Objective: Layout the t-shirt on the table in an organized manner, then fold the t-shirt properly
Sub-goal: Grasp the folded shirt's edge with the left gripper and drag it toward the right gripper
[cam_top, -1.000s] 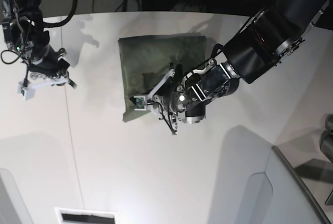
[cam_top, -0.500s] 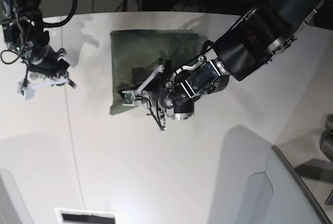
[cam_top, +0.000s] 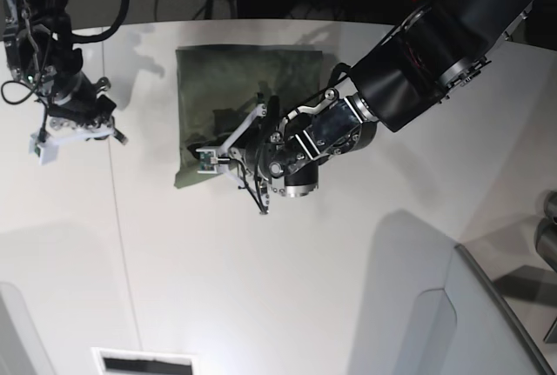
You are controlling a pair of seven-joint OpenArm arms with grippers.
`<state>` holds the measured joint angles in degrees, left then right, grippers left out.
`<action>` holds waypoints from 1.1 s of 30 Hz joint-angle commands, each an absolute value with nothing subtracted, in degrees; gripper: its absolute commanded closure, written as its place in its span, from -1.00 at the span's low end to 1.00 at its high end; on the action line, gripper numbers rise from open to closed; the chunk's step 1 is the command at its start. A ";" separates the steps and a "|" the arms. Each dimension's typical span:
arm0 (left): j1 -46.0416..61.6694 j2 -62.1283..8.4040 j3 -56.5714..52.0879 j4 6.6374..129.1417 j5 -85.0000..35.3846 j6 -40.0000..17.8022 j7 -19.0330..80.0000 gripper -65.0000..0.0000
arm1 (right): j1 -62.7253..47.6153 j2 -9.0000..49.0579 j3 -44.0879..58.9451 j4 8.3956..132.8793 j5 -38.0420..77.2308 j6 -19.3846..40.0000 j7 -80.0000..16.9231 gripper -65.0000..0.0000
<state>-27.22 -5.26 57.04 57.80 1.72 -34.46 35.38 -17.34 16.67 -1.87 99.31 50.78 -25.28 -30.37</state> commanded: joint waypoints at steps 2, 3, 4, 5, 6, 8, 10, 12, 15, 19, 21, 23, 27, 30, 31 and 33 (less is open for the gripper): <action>-27.30 -5.05 57.19 57.89 1.01 -35.38 35.74 1.00 | -17.01 17.19 -1.63 100.35 50.86 -25.01 -29.49 1.00; -27.38 -5.05 57.19 57.89 1.01 -35.38 35.74 1.00 | -17.01 17.19 -1.63 100.35 50.86 -25.01 -29.49 1.00; -27.47 -5.05 57.19 57.89 1.01 -35.38 35.74 1.00 | -17.01 17.19 -1.63 100.35 50.86 -25.01 -29.49 1.00; -27.47 -5.05 57.19 57.89 1.01 -35.38 35.74 1.00 | -17.01 17.19 -1.63 100.35 50.86 -25.01 -29.49 1.00; -27.56 -5.05 57.19 57.89 1.01 -35.38 35.74 1.00 | -17.01 17.19 -1.63 100.35 50.86 -25.01 -29.49 1.00; -27.65 -5.05 57.10 57.98 1.01 -35.38 35.82 1.00 | -17.01 17.19 -1.63 100.35 50.86 -25.01 -29.49 1.00; -27.65 -5.05 57.10 57.98 1.01 -35.38 35.82 1.00 | -17.01 17.19 -1.63 100.35 50.86 -25.01 -29.49 1.00; -27.74 -5.05 57.10 58.15 1.01 -35.56 35.82 0.74 | -17.01 17.19 -1.63 100.35 50.86 -25.01 -29.49 1.00; -28.79 -5.05 57.45 58.07 1.01 -35.56 35.82 0.26 | -17.01 17.27 -1.63 100.35 50.86 -25.01 -29.49 1.00; -30.11 -5.32 57.10 58.24 1.01 -35.56 35.82 -0.15 | -17.01 17.27 -1.63 100.35 50.86 -25.01 -29.49 1.00; -31.08 -5.32 57.10 58.24 1.01 -35.56 35.82 -0.25 | -17.01 17.27 -1.63 100.35 50.86 -25.01 -29.49 1.00; -31.78 -5.32 57.10 58.24 1.01 -35.56 35.82 -0.27 | -17.01 17.27 -1.63 100.35 50.86 -24.92 -29.49 1.00; -34.51 -5.14 57.01 58.33 1.01 -35.65 37.41 -0.27 | -17.01 17.27 -1.71 100.35 50.86 -24.92 -29.49 1.00; -36.18 -4.97 57.27 58.68 1.01 -35.65 38.90 -0.27 | -17.01 17.27 -1.71 100.35 50.77 -24.92 -29.49 1.00; -36.53 -4.97 57.27 59.30 1.01 -35.65 38.90 -0.27 | -17.01 17.27 -1.71 100.35 50.77 -24.92 -29.49 1.00; -37.05 -5.05 57.10 60.79 1.01 -35.74 38.90 -0.27 | -16.84 17.27 -1.71 100.35 50.77 -24.92 -29.49 1.00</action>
<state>-35.29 -5.54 57.43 59.72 1.26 -36.01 39.29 -17.32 16.64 -1.87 99.31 50.81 -25.28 -30.41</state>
